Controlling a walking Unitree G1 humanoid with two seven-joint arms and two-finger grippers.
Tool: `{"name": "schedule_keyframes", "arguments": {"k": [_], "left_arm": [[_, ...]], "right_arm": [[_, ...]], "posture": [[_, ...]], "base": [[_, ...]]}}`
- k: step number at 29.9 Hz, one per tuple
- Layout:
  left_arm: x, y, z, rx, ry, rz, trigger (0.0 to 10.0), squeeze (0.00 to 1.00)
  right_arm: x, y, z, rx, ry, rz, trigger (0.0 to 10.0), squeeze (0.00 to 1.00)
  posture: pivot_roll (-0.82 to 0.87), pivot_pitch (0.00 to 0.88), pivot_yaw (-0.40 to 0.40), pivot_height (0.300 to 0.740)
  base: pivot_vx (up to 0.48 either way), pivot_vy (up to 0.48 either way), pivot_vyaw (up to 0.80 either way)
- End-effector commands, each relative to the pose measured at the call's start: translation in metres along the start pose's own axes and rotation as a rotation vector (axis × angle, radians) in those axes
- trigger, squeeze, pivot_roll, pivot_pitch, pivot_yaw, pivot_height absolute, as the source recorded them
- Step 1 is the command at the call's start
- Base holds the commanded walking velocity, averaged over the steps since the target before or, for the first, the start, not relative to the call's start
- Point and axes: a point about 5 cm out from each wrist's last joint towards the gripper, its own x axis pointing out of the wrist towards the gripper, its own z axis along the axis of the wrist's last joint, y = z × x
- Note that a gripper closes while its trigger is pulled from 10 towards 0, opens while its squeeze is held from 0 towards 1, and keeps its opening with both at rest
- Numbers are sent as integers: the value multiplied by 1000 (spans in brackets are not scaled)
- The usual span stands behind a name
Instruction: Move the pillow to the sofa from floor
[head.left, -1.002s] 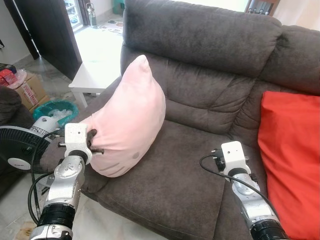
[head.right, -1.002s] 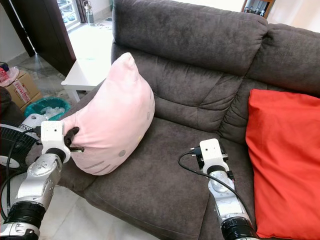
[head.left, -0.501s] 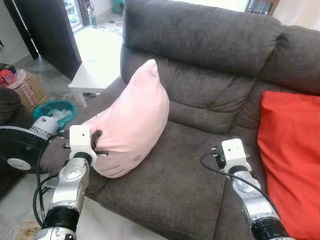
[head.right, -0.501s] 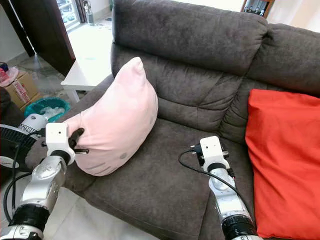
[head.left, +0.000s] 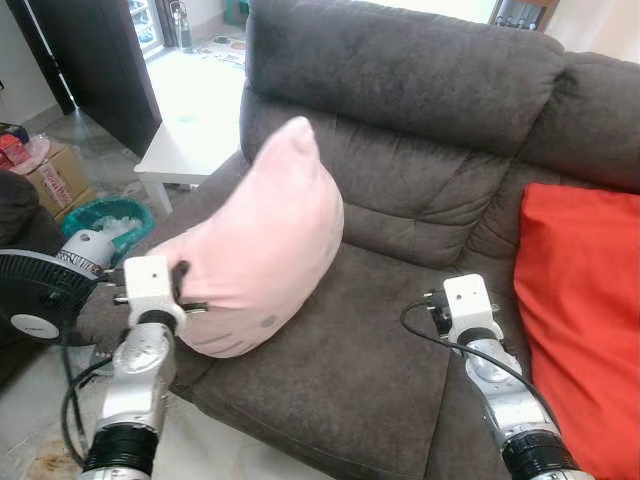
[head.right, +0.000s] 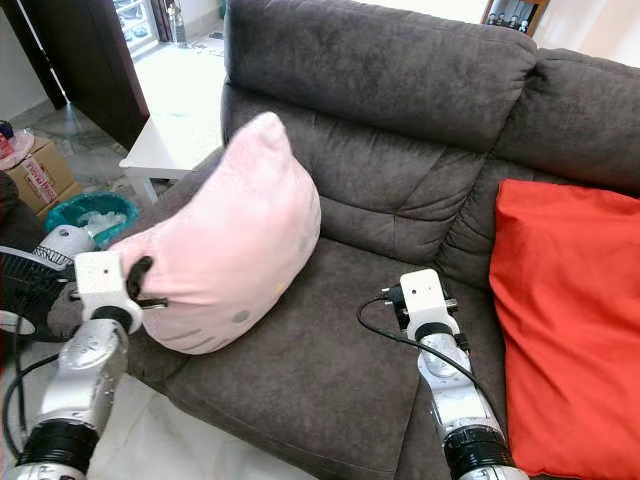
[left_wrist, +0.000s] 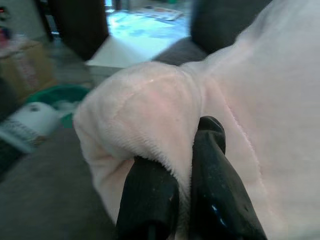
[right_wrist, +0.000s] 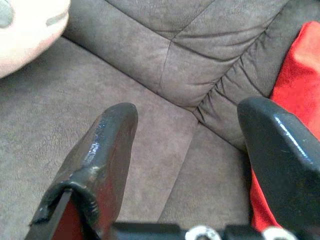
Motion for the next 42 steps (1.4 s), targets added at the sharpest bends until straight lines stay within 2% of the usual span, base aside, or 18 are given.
{"name": "schedule_keyframes", "arguments": {"k": [1, 4, 5, 6, 8, 12, 16, 18, 20, 21, 25, 27, 31, 35, 37, 38, 40, 42], "left_arm": [[0, -12, 0, 15, 18, -114, 10000, 0], [-11, -41, -8, 174, 82, -419, 10000, 0], [-22, -49, -15, 226, 131, -565, 10000, 0], [-22, -49, -15, 226, 131, -565, 10000, 0], [-37, -51, -25, 302, 203, -699, 10000, 0], [-45, -45, -30, 336, 254, -759, 10000, 0], [-21, -17, -19, 374, 197, -449, 10000, 0], [-11, -2, -13, 349, 170, -282, 10000, 0], [-3, 17, -3, 254, 132, -83, 10000, 0], [1, 36, 5, 163, 95, 83, 10000, 0], [1, 52, 12, 80, 60, 208, 10000, 0], [-2, 71, 12, -33, 48, 373, 10000, 0], [-9, 88, 1, -153, 95, 529, 10000, 0], [-9, 83, -5, -145, 122, 496, 10000, 0], [-2, 62, -6, -119, 145, 305, 10000, 0], [1, 40, -6, -21, 143, 120, 10000, 0], [0, 25, -7, 19, 138, 10, 10000, 0], [1, 15, -5, -19, 115, -28, 10000, 0]], "right_arm": [[0, -2, -1, 2, -3, -1, 10000, 0], [-1, -3, -1, 1, -2, -1, 10000, 0], [0, -3, -1, 1, -1, -2, 10000, 0], [0, -3, -1, 1, -1, -2, 10000, 0], [0, -2, -1, 3, -2, 0, 10000, 0], [0, 2, 0, 4, -4, 10, 10000, 0], [1, 2, 0, 3, -3, 12, 10000, 0], [1, 2, 0, 3, -3, 12, 10000, 0], [1, 1, 0, 3, -4, 11, 10000, 0], [1, 1, 0, 2, -4, 10, 10000, 0], [1, 0, 0, 1, -4, 9, 10000, 0], [1, -1, 0, -1, -3, 9, 10000, 0], [1, 0, 0, 0, -5, 11, 10000, 0], [1, 0, 1, -2, -7, 13, 10000, 0], [2, -1, 1, -3, -8, 12, 10000, 0], [2, -1, 1, -4, -8, 12, 10000, 0], [2, -1, 2, -5, -9, 11, 10000, 0], [2, -1, 3, -6, -14, 7, 10000, 0]], "posture": [[147, 67, -93, 740], [149, 68, -92, 740], [153, 70, -90, 740], [153, 70, -90, 740], [154, 71, -91, 740], [158, 71, -94, 740], [160, 71, -94, 740], [158, 70, -93, 740], [153, 70, -95, 740], [152, 70, -96, 740], [152, 70, -97, 740], [152, 70, -97, 740], [151, 70, -100, 740], [151, 69, -103, 740], [153, 67, -105, 740], [153, 67, -105, 740], [153, 67, -105, 740], [151, 64, -103, 740]], "base": [[0, 0, 0], [0, 0, 0], [0, 0, 0], [0, 0, 0], [0, 0, 0], [0, 0, 0], [0, 0, 0], [0, 0, 0], [0, 0, 0], [0, 0, 0], [0, 0, 0], [0, 0, 0], [0, 0, 0], [0, 0, 0], [0, 0, 0], [0, 0, 0], [0, 0, 0], [0, 0, 0]]}}
